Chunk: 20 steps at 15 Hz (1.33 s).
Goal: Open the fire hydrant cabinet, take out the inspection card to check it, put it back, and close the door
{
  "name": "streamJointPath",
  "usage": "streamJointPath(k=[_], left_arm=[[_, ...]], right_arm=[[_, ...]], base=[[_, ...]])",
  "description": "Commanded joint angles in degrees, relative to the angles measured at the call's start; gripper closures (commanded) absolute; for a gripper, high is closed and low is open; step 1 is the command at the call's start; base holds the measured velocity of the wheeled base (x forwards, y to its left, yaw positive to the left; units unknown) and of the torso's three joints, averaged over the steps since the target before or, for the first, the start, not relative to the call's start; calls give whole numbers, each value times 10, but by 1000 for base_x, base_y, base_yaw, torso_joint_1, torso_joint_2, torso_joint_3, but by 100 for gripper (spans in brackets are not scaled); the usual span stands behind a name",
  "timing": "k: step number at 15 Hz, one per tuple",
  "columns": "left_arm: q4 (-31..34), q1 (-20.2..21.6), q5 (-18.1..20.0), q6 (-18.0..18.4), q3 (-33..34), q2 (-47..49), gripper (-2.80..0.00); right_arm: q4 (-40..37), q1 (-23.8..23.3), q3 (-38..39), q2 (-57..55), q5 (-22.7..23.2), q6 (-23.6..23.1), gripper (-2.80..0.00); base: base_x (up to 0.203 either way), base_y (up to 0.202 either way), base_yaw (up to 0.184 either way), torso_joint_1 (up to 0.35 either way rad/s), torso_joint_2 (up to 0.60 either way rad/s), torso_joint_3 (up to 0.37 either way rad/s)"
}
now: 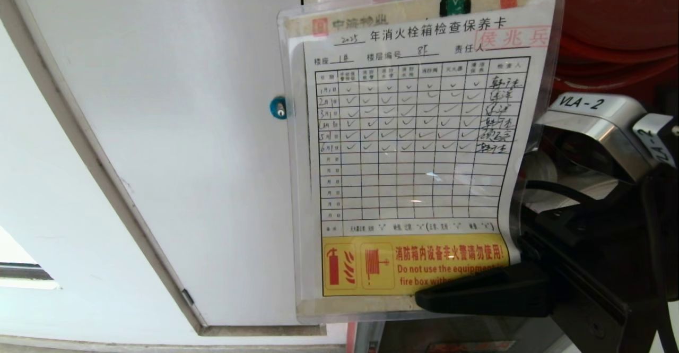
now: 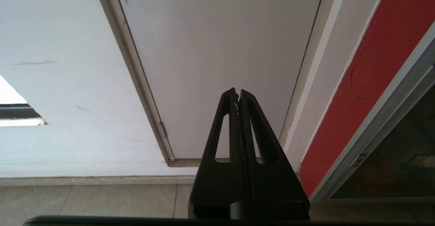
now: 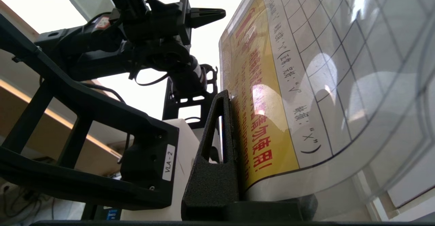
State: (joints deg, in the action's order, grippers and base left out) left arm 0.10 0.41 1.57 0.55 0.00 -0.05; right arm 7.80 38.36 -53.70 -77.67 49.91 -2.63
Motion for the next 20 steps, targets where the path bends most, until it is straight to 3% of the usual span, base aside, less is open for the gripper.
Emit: streamJointPath(k=[1, 7, 9, 11, 16, 20], left_arm=[[0, 0, 0, 0, 0, 0, 0], [0, 0, 0, 0, 0, 0, 0], [0, 0, 0, 0, 0, 0, 0], [0, 0, 0, 0, 0, 0, 0], [0, 0, 0, 1, 0, 0, 0], [0, 0, 0, 0, 0, 0, 0]], right_arm=[[2, 0, 8, 5, 3, 0, 0], [-4, 0, 27, 45, -2, 1, 0], [-5, 0, 49, 73, -29, 0, 0], [-10, 0, 72, 123, -83, -1, 0], [-101, -2, 80, 244, -270, -6, 0], [-240, -2, 39, 292, -395, -59, 0]], base=[[0, 0, 0, 0, 0, 0], [0, 0, 0, 0, 0, 0], [0, 0, 0, 0, 0, 0], [0, 0, 0, 0, 0, 0], [0, 0, 0, 0, 0, 0], [0, 0, 0, 0, 0, 0]])
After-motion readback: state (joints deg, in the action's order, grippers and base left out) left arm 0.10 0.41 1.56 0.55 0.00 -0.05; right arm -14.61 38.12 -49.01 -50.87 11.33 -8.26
